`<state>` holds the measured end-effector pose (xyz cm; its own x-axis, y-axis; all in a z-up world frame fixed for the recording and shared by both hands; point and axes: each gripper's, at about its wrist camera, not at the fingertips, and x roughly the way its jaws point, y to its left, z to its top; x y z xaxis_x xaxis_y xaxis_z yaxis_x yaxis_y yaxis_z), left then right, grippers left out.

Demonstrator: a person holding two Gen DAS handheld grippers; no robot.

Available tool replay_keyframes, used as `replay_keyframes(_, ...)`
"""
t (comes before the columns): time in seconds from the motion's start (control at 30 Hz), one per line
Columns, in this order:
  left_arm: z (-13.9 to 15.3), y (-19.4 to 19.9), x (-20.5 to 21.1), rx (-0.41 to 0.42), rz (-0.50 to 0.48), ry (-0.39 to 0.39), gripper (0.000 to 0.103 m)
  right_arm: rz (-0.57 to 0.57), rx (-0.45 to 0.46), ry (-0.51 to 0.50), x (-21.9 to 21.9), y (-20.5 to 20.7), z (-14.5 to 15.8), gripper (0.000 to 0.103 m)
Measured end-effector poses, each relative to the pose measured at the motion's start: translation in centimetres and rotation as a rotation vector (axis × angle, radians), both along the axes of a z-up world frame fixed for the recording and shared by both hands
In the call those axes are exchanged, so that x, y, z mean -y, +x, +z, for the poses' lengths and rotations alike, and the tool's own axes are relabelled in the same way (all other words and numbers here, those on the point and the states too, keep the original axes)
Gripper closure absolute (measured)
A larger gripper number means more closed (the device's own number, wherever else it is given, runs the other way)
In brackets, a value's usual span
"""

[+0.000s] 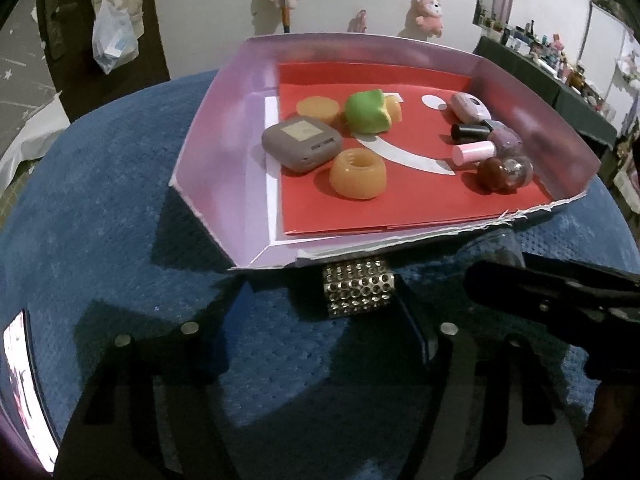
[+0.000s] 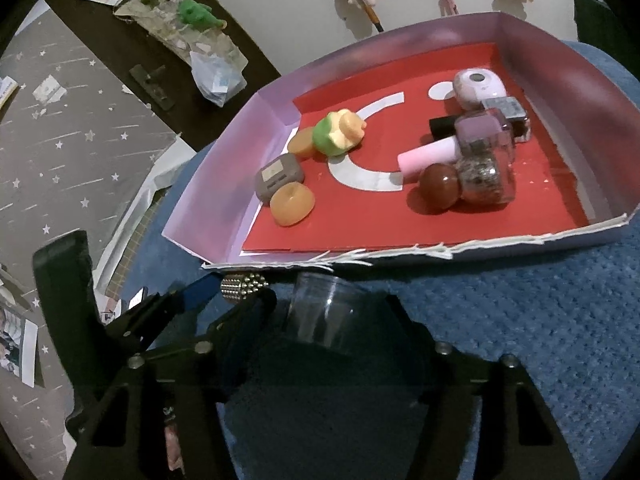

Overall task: Organize rigid objects
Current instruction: 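Grasp the clear plastic cup with the right tool while the left tool grasps the silver bead cube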

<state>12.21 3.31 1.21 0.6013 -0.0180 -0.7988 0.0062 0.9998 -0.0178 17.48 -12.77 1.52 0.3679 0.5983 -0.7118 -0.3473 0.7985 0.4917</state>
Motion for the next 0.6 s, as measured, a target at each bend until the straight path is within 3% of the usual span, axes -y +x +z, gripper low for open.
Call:
replay_keyframes(0.07,0.1,0.0,0.2,0.002,-0.009,-0.004,0.046,-0.007,0.003,-0.011,-0.1,0.1,0.0,0.054)
replay_keyframes(0.23,0.3,-0.2,0.8,0.013,-0.05,-0.016,0.07,-0.01,-0.01,0.006,0.3,0.0,-0.2,0.06)
replay_keyframes(0.6,1.1,-1.1,1.2,0.036,-0.076,-0.05,0.073,0.0,-0.007,0.03,1.3,-1.2,0.3,0.061)
